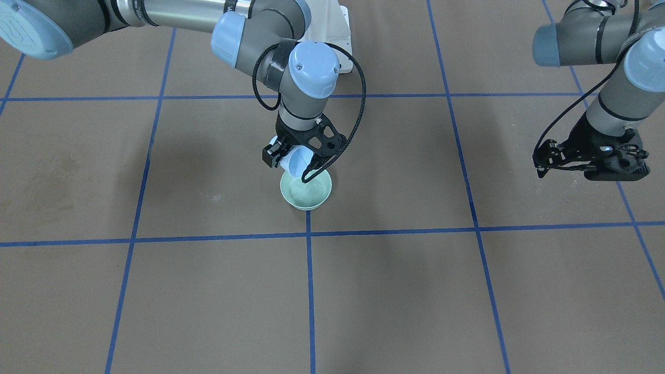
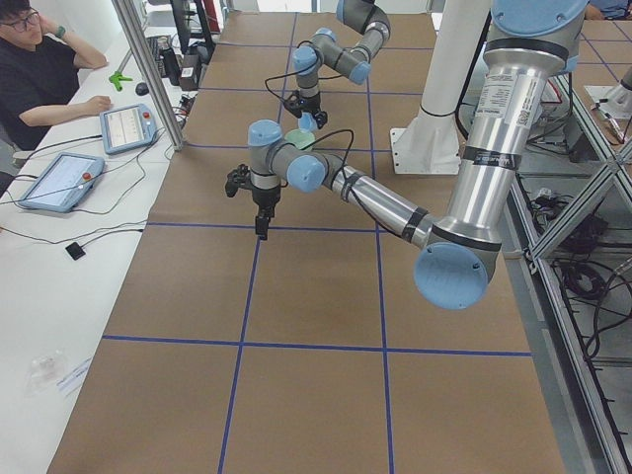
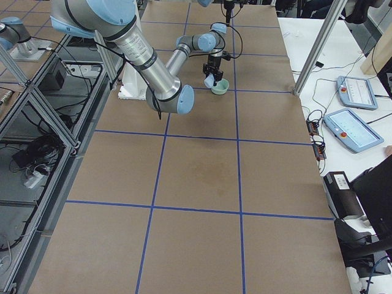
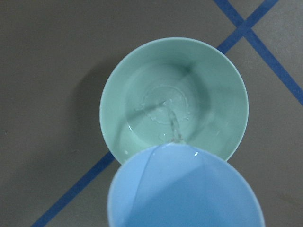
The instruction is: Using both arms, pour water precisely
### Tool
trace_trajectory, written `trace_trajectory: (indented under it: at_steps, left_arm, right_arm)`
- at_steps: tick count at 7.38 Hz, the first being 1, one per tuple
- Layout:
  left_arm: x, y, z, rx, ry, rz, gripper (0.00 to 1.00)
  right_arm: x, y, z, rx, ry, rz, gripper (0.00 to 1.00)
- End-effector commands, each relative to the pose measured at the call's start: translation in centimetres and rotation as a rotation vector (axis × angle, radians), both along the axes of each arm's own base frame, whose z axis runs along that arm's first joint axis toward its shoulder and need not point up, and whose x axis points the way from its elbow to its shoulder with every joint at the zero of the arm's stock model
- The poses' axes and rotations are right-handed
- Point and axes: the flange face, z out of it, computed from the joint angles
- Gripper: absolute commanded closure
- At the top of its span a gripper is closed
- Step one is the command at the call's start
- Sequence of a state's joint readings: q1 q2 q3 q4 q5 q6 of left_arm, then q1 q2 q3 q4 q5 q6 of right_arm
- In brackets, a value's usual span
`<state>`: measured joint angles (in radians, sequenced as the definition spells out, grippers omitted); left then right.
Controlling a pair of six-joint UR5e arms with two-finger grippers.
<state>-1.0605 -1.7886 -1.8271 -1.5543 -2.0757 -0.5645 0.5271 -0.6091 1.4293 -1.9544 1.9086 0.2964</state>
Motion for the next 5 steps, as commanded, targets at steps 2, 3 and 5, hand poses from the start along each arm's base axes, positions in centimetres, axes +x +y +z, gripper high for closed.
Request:
trace_trajectory:
  at_steps: [2,3,5]
  left_arm:
    - [-0.02,-0.09,0.21,-0.004,-0.002,-0.002,0.0]
    - [-0.09,-0.13,0.05,-0.001,0.0,-0.004,0.0]
    - [-0.09,-0.13,0.05,-0.003,0.0,-0.006,0.0]
  right_arm:
    - [-0.26,-0.21,-0.11,-0.032,0.081,-0.029,1.0]
    - [-0.07,-0.1,-0.21,-0.043,0.106,-0.039,1.0]
    - [-0.86,-0.32,0.14,-0.063,0.157,-0.06,1.0]
